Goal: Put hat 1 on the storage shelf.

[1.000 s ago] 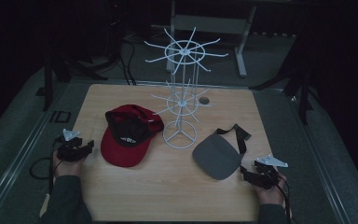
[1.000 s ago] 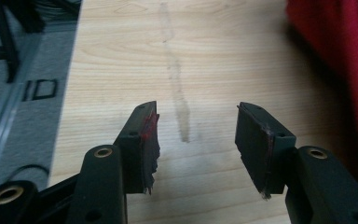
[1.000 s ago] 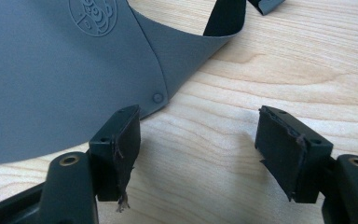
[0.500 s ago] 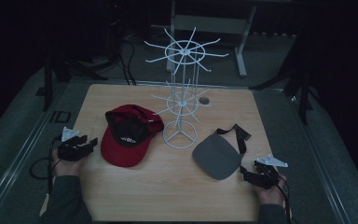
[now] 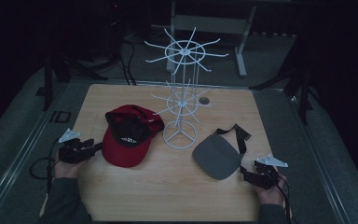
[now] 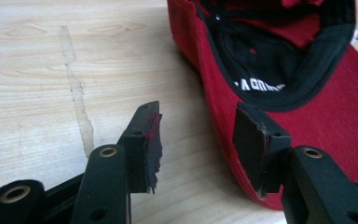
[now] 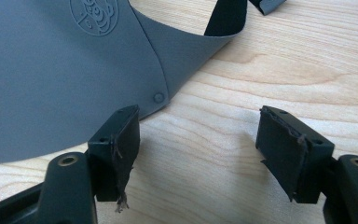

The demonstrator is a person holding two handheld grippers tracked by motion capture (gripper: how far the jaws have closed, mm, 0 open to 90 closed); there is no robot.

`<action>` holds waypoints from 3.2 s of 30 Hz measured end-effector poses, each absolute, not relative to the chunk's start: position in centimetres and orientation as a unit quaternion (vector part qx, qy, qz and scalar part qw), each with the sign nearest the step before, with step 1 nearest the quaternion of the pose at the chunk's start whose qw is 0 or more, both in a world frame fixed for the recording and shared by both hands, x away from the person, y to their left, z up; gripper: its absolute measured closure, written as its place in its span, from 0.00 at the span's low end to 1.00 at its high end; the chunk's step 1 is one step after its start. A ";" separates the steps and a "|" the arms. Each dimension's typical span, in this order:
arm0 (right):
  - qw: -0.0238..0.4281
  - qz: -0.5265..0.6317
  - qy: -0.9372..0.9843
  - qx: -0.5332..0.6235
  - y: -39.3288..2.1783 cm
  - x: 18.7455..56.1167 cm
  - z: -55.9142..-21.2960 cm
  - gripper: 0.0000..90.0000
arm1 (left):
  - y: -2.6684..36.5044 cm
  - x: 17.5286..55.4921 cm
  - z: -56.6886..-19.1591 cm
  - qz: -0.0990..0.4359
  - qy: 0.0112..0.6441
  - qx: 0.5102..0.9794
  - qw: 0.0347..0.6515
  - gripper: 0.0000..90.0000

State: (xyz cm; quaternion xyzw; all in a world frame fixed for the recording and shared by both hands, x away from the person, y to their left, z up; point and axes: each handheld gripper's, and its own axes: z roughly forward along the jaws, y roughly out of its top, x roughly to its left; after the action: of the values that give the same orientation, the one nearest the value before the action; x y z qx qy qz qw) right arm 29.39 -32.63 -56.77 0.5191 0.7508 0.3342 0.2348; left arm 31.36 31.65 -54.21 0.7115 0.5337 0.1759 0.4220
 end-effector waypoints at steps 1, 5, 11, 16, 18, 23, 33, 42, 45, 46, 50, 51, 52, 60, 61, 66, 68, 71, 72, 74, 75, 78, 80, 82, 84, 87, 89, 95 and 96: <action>0.235 0.334 0.751 0.519 -32.6 29.4 -56.8 0.34 | 31.7 31.4 -54.2 0.176 0.534 0.711 0.422 0.58; 0.235 0.334 0.751 0.519 -32.6 29.4 -56.8 0.33 | 31.6 31.4 -54.6 0.156 0.536 0.722 0.408 0.58; 0.235 0.334 0.751 0.519 -32.6 29.4 -56.8 0.33 | 31.1 31.5 -54.9 0.125 0.524 0.733 0.415 0.58; 0.235 0.334 0.751 0.519 -32.6 29.4 -56.8 0.33 | 30.3 31.9 -55.3 0.098 0.513 0.750 0.406 0.58; 0.235 0.334 0.751 0.519 -32.6 29.4 -56.8 0.34 | 30.0 32.1 -55.4 0.091 0.508 0.756 0.403 0.58; 0.235 0.334 0.751 0.519 -32.6 29.4 -56.8 0.33 | 29.1 32.6 -55.8 0.068 0.494 0.772 0.395 0.58; 0.235 0.334 0.751 0.519 -32.6 29.4 -56.8 0.33 | 27.4 33.6 -56.2 0.031 0.468 0.794 0.386 0.58; 0.234 0.334 0.751 0.519 -32.6 29.4 -56.8 0.33 | 27.0 33.1 -54.9 0.022 0.445 0.801 0.400 0.82; 0.234 0.335 0.752 0.518 -32.6 29.4 -56.8 0.33 | 27.2 32.9 -54.5 0.031 0.453 0.790 0.412 0.87; 0.234 0.335 0.751 0.518 -32.6 29.4 -56.8 0.33 | 27.4 32.8 -54.3 0.039 0.458 0.784 0.417 0.89; 0.234 0.334 0.752 0.518 -32.6 29.4 -56.8 0.33 | 27.8 32.6 -53.8 0.052 0.465 0.766 0.440 0.95; 0.234 0.335 0.751 0.518 -32.6 29.4 -56.8 0.33 | 27.8 32.5 -53.7 0.057 0.463 0.766 0.442 0.95; 0.234 0.335 0.751 0.518 -32.6 29.4 -56.8 0.33 | 27.7 32.4 -53.5 0.063 0.464 0.765 0.443 0.95; 0.234 0.335 0.752 0.518 -32.6 29.4 -56.8 0.33 | 28.1 32.1 -52.6 0.106 0.482 0.748 0.444 0.95; 0.234 0.335 0.752 0.518 -32.6 29.4 -56.8 0.33 | 28.1 32.1 -52.6 0.106 0.482 0.748 0.444 0.95; 0.234 0.335 0.752 0.518 -32.6 29.4 -56.8 0.33 | 28.8 32.0 -52.1 0.120 0.491 0.737 0.447 0.95; 0.234 0.335 0.752 0.518 -32.6 29.4 -56.8 0.33 | 29.0 31.9 -51.9 0.127 0.494 0.733 0.450 0.95; 0.234 0.334 0.752 0.518 -32.6 29.4 -56.8 0.33 | 29.3 31.8 -51.7 0.132 0.496 0.729 0.453 0.95; 0.234 0.334 0.752 0.518 -32.6 29.4 -56.8 0.33 | 29.3 31.8 -51.6 0.133 0.496 0.728 0.454 0.95; 0.234 0.335 0.752 0.518 -32.6 29.4 -56.8 0.33 | 29.6 31.7 -51.4 0.141 0.498 0.725 0.455 0.95; 0.234 0.335 0.752 0.518 -32.6 29.4 -56.8 0.33 | 29.6 31.7 -51.4 0.141 0.498 0.725 0.455 0.95; 0.234 0.335 0.752 0.518 -32.6 29.4 -56.8 0.33 | 29.9 31.5 -51.1 0.148 0.501 0.719 0.458 0.95; 0.234 0.334 0.752 0.518 -32.6 29.4 -56.8 0.33 | 30.2 31.4 -50.7 0.159 0.504 0.715 0.458 0.95; 0.234 0.334 0.752 0.518 -32.6 29.4 -56.8 0.33 | 30.3 31.4 -50.5 0.164 0.505 0.712 0.460 0.95; 0.234 0.334 0.752 0.518 -32.6 29.4 -56.8 0.33 | 30.4 31.3 -50.2 0.168 0.503 0.710 0.463 0.95; 0.234 0.334 0.752 0.518 -32.6 29.4 -56.8 0.33 | 30.5 31.4 -49.8 0.174 0.498 0.711 0.464 0.95; 0.234 0.334 0.752 0.518 -32.6 29.4 -56.8 0.33 | 30.5 31.4 -49.5 0.180 0.494 0.713 0.464 0.95; 0.234 0.334 0.752 0.518 -32.6 29.4 -56.8 0.33 | 30.3 31.5 -49.0 0.189 0.489 0.713 0.467 0.95; 0.234 0.334 0.752 0.518 -32.6 29.4 -56.8 0.33 | 30.3 31.5 -48.9 0.190 0.488 0.712 0.467 0.95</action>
State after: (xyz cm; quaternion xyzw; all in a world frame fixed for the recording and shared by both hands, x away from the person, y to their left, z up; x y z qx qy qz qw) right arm 29.40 -32.62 -56.78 0.5182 0.7516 0.3344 0.2339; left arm 31.54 30.30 -48.91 0.7124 0.4879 0.1903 0.4672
